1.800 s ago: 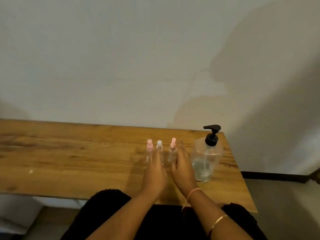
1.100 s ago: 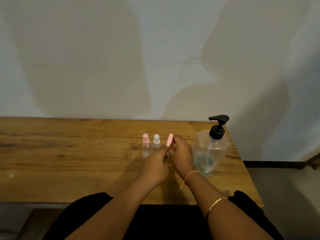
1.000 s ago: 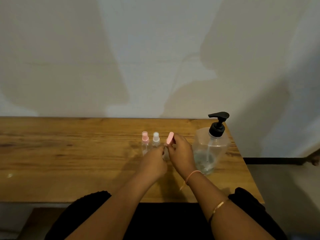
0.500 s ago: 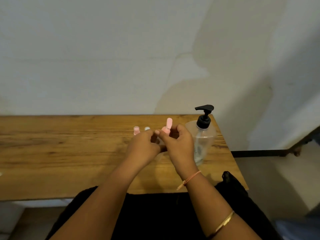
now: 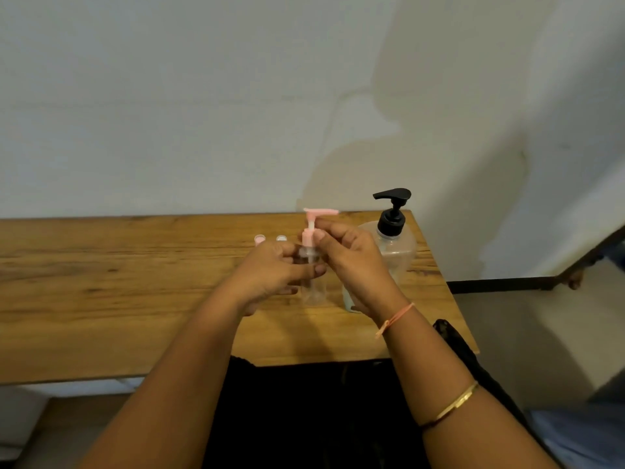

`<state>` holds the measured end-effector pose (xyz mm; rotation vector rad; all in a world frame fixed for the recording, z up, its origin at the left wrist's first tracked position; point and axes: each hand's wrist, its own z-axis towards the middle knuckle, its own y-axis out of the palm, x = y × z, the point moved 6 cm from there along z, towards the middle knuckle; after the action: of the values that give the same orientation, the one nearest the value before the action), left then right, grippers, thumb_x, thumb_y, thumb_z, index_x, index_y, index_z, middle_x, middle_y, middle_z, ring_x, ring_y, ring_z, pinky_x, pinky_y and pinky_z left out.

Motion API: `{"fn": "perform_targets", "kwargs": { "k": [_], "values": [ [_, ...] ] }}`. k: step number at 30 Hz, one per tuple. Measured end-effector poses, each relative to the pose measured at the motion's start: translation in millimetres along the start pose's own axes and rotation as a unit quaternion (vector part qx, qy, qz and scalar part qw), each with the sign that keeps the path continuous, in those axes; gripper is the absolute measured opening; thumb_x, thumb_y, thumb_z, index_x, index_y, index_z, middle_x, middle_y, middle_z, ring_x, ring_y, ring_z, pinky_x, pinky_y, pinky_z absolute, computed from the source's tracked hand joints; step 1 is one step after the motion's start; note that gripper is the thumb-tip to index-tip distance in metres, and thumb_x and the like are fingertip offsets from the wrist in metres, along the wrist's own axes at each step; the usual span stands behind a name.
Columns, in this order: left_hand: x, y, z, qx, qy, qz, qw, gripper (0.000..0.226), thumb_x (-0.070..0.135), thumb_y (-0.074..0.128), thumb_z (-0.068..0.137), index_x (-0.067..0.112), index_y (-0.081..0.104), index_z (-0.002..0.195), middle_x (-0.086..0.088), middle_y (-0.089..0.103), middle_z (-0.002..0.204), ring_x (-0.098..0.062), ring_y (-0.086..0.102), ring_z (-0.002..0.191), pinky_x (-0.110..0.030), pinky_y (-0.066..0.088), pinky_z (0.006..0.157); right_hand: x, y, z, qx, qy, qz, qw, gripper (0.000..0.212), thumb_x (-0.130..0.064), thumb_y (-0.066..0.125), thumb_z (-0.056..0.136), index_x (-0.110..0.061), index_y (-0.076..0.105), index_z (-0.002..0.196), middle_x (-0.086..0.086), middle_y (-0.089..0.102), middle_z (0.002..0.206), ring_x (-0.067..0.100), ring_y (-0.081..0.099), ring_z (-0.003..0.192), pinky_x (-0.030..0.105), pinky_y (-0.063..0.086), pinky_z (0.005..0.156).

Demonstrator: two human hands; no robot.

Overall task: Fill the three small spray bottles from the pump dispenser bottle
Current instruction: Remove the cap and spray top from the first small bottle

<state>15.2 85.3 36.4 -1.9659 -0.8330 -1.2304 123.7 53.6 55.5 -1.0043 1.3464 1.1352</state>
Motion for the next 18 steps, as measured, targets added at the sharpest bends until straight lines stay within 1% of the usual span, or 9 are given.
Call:
{"fn": "perform_targets", "kwargs": {
  "k": [2,4,7,9,11,13,14,16,18],
  "values": [
    [-3,-2,1,0.006,-0.016,-0.011,1.0,0.025,0.021,0.074,0.076,0.018,0.067,0.1,-0.002,0.072,0.094,-0.017,0.067,0.09,-0.033,0.054,0.082,3,1,1,-0.006,0.01,0.023,1.0,0.02,-0.013,0.059,0.09,-0.016,0.06,0.109,0.001,0.064,0.105,0.008,0.062,0.092,0.02,0.053,0.074],
    [-3,-3,1,0.019,-0.014,-0.015,1.0,0.028,0.02,0.074,0.075,0.019,0.065,0.101,-0.006,0.071,0.098,-0.022,0.068,0.093,-0.036,0.055,0.085,5,1,3,0.021,0.005,-0.01,1.0,0.034,-0.016,0.068,0.082,-0.018,0.053,0.112,0.0,0.06,0.101,0.009,0.061,0.09,0.02,0.053,0.067],
    [-1,-3,2,0.044,-0.003,-0.017,0.999,0.02,0.014,0.074,0.076,0.021,0.065,0.093,-0.014,0.07,0.101,-0.03,0.067,0.098,-0.043,0.054,0.087,7,-1,7,0.087,-0.021,-0.052,0.995,0.048,-0.011,0.076,0.075,-0.021,0.044,0.11,0.004,0.061,0.09,0.017,0.063,0.086,0.026,0.052,0.064],
    [-1,-5,4,0.06,0.001,-0.02,0.998,0.021,0.013,0.076,0.074,0.018,0.066,0.092,-0.015,0.071,0.1,-0.032,0.066,0.098,-0.044,0.053,0.087,8,-2,11,0.087,-0.018,-0.037,0.995,0.049,-0.007,0.072,0.078,-0.022,0.041,0.112,0.003,0.063,0.086,0.013,0.064,0.079,0.024,0.052,0.061],
    [-2,-8,7,0.07,0.004,-0.029,0.997,0.022,0.013,0.078,0.072,0.017,0.067,0.091,-0.01,0.073,0.093,-0.027,0.068,0.093,-0.042,0.053,0.086,8,0,13,0.054,-0.001,-0.003,0.999,0.048,-0.005,0.065,0.084,-0.024,0.038,0.118,0.004,0.067,0.089,0.011,0.065,0.078,0.024,0.053,0.061],
    [-3,-10,8,0.076,0.007,-0.033,0.997,0.024,0.013,0.078,0.071,0.017,0.067,0.092,0.001,0.074,0.084,-0.015,0.069,0.083,-0.035,0.054,0.08,9,1,14,0.033,0.009,0.024,0.999,0.047,-0.007,0.06,0.088,-0.027,0.036,0.124,0.004,0.068,0.094,0.014,0.065,0.084,0.028,0.053,0.069],
    [-3,-11,9,0.081,0.01,-0.028,0.996,0.025,0.014,0.078,0.071,0.016,0.067,0.094,0.002,0.073,0.082,-0.012,0.068,0.081,-0.032,0.054,0.077,10,3,14,0.033,0.008,0.024,0.999,0.048,-0.011,0.061,0.088,-0.028,0.036,0.125,0.002,0.067,0.098,0.014,0.064,0.087,0.028,0.052,0.072],
    [-4,-12,11,0.101,0.018,0.01,0.995,0.031,0.02,0.08,0.069,0.017,0.067,0.097,-0.003,0.071,0.086,-0.017,0.067,0.082,-0.036,0.055,0.077,11,5,14,0.049,-0.004,-0.005,0.999,0.054,-0.018,0.068,0.083,-0.03,0.036,0.125,0.0,0.062,0.104,0.013,0.064,0.093,0.024,0.053,0.074],
    [-4,-12,11,0.114,0.02,0.033,0.993,0.036,0.023,0.081,0.067,0.019,0.067,0.099,-0.003,0.07,0.086,-0.018,0.066,0.082,-0.042,0.056,0.08,9,4,15,0.087,-0.034,-0.059,0.994,0.06,-0.017,0.075,0.076,-0.029,0.037,0.121,0.0,0.059,0.096,0.016,0.063,0.092,0.028,0.054,0.073]
  ]
}}
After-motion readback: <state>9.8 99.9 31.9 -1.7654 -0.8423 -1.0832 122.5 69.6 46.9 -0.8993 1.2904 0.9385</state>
